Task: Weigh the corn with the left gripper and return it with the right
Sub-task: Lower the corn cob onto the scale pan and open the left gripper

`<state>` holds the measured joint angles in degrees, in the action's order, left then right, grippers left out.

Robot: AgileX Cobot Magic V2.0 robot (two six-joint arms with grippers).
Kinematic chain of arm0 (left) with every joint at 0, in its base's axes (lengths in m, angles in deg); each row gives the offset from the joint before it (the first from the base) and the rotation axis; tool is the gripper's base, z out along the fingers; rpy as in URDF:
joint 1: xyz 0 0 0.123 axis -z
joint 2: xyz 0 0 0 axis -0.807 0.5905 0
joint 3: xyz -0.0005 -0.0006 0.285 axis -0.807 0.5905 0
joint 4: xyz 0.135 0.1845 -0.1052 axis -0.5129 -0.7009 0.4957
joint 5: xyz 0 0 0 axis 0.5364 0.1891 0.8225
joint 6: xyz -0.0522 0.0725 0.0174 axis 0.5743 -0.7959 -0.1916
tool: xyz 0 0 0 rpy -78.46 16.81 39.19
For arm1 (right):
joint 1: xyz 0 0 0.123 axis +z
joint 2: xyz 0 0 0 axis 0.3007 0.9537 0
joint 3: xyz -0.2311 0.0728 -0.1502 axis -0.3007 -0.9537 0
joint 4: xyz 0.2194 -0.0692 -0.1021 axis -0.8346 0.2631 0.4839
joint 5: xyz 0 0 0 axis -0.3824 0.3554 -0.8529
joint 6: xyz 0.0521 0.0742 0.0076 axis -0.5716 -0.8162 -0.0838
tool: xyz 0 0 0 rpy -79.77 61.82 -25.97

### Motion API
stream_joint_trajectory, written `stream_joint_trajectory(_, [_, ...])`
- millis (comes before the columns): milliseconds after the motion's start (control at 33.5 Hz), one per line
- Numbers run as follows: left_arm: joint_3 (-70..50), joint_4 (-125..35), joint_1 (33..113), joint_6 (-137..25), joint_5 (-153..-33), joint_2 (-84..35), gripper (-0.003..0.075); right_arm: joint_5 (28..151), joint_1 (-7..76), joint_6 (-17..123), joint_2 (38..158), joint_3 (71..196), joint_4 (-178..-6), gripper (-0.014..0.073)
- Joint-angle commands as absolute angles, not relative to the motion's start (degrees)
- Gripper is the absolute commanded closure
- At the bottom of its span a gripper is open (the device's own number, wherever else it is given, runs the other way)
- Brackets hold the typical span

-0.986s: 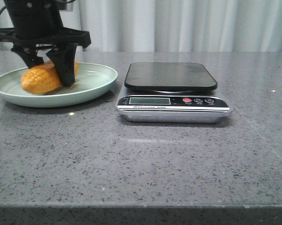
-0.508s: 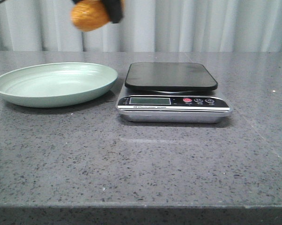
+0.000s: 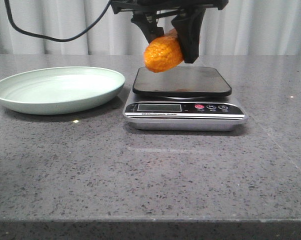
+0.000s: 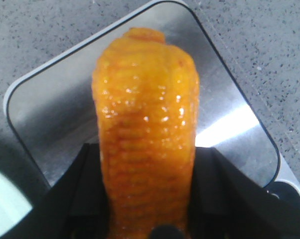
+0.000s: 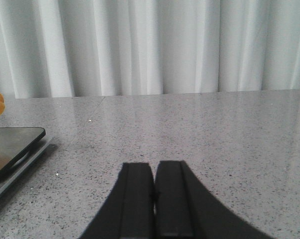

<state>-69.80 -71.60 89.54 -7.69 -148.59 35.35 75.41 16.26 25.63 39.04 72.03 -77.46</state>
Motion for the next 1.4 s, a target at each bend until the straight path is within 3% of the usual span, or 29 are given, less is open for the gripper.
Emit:
stream_joint_trajectory(0, [-71.7,-71.26,89.9,-6.99,-145.85,32.31,0.0507,70.98,16.39,26.15,38.01,72.4,-77.43,0.0433])
stream_joint_trajectory(209, [-73.4,-73.34,89.78,-6.99,-146.65,32.17,0.0174,70.98,16.39,26.15,38.01,72.4,-77.43,0.0433])
stream_joint_trajectory(508, [-77.27,-73.44,86.05,-7.74,-148.34,29.26,0.0339,70.98,16.39,26.15,38.01,72.4,-77.43,0.0433])
stream_joint_trajectory(747, [-70.99,-73.27,80.94,-11.86,-146.22,21.75,0.0605,70.98,16.39,26.15,38.01,72.4,-77.43,0.0433])
stream_joint_trajectory(1046, [-43.15,-72.88,75.61,-14.72,-129.72,1.4,0.0586,70.98,16.39,26.15,38.01,72.4,-77.43,0.0433])
stream_joint_trajectory(1375, [-14.44,-72.24,75.25,-14.72,-111.03,-21.69,0.0586,70.98,16.33,26.15,38.01,72.4,-77.43,0.0433])
